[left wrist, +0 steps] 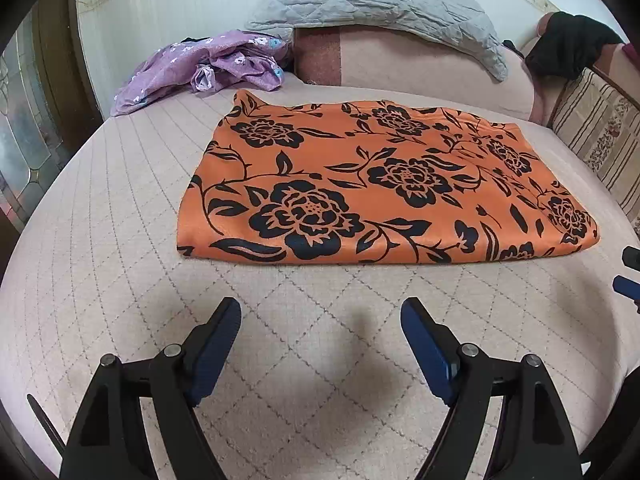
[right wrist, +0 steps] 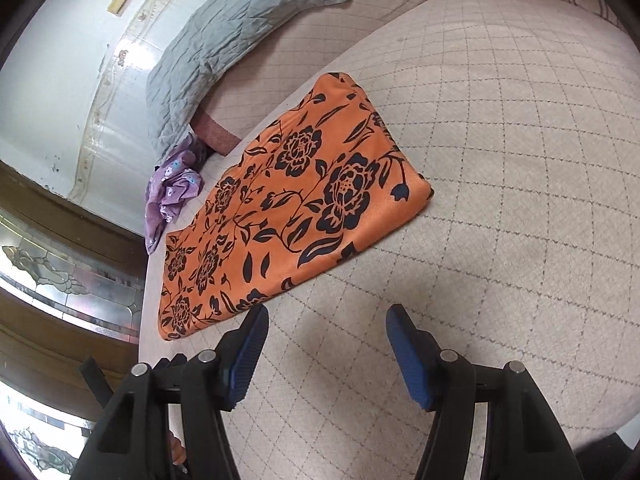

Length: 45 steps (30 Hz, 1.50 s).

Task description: Fold small clothes

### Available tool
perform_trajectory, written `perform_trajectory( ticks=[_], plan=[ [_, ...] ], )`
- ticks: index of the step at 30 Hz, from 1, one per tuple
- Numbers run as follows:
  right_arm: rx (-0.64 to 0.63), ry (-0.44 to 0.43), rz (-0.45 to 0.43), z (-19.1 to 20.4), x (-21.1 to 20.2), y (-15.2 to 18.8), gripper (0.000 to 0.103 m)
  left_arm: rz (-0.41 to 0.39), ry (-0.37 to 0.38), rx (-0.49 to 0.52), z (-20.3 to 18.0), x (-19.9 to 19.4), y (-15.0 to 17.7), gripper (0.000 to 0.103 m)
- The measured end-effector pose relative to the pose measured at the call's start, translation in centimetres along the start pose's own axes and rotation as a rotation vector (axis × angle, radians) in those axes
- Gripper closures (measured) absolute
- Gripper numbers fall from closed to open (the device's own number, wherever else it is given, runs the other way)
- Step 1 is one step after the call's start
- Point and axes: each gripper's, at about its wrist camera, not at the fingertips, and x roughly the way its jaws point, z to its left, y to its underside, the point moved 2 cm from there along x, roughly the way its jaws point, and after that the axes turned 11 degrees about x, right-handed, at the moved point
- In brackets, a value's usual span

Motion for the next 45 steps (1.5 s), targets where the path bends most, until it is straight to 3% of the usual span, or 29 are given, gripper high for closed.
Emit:
perform_trajectory(
  ticks=[7, 13, 23, 30, 36, 45],
  plan=[
    [-0.002, -0.026, -0.009, 0.2, -0.2, 0.0, 0.037, -0.064, -0.014, 0.015, -0.2, -1.2, -0.3, 0.020],
    [-0.005, -0.029, 0.001, 0.2, 0.2, 0.1, 0.037, -0.042, -0.016, 0.007, -0.3, -0.8, -0.3, 0.016],
    [-0.001, -0.023, 0.032, 0.2, 1.7, 0.4, 0.037, -0.071, 0.062, -0.057, 0.1, -1.2, -0.9, 0.016],
    [0.035, -0.075, 0.069, 0.1, 3.1, 0.7, 0.036, -0.056, 0.209, -0.285, 2.3, -0.3, -1.0, 0.016],
    [0.160, -0.159, 0.066, -1.1, 3.8, 0.4, 0.030, 0.036, 0.325, -0.490, 4.3, 2.4, -0.3, 0.016],
    [0.232, -0.197, 0.059, -1.5, 5.9, -1.0, 0.028, 0.025, 0.330, -0.690, 7.5, 4.6, -1.0, 0.016]
  ],
)
